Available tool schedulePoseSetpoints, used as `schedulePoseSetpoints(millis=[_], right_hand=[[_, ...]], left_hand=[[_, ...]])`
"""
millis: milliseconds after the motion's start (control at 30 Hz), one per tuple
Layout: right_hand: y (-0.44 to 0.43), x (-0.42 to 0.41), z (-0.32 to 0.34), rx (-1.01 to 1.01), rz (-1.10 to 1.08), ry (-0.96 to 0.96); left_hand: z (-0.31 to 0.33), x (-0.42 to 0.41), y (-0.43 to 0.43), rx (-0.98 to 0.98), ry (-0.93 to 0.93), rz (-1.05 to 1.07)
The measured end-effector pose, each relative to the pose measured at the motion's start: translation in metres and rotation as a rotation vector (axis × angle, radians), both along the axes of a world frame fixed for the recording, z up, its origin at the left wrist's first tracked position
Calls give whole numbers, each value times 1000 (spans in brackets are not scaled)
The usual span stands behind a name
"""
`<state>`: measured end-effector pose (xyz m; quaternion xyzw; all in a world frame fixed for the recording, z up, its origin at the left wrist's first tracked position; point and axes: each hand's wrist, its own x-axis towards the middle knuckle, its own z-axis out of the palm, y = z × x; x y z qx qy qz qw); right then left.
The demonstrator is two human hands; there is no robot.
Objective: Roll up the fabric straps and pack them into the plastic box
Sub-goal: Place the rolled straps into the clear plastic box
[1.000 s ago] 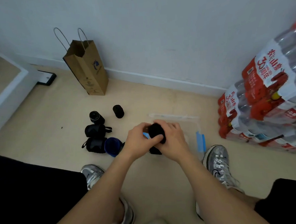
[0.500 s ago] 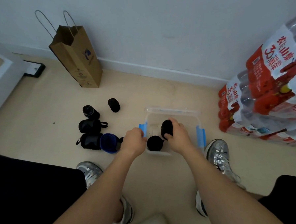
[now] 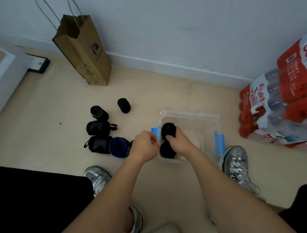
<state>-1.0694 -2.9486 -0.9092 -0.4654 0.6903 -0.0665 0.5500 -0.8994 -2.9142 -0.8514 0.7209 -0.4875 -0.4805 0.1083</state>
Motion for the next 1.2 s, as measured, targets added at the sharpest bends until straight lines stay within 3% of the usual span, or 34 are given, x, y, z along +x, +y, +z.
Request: schedulePoseSetpoints(millis=[100, 233, 400, 500, 600, 733, 967, 1067, 1200], right_hand=[[-3, 0, 4, 32, 54, 9], [-4, -2, 12, -72, 40, 221], [8, -14, 26, -128, 15, 307], [18, -27, 31, -140, 13, 321], [26, -36, 36, -157, 31, 291], [33, -42, 47, -188, 65, 264], [29, -37, 80, -316, -21, 445], [28, -26, 98, -435, 59, 292], [42, -10, 117, -673, 334, 153]], left_hand=[[2, 0, 1, -25, -31, -25], [11, 1, 5, -82, -174, -126], [9, 23, 20, -249, -536, 69], [-5, 48, 33, -68, -722, -69], [-18, 64, 45, 56, -610, -196], [-26, 70, 48, -54, -577, -241], [9, 54, 36, -213, -409, 110], [40, 41, 26, -380, -272, 183], [79, 13, 14, -463, -10, -40]])
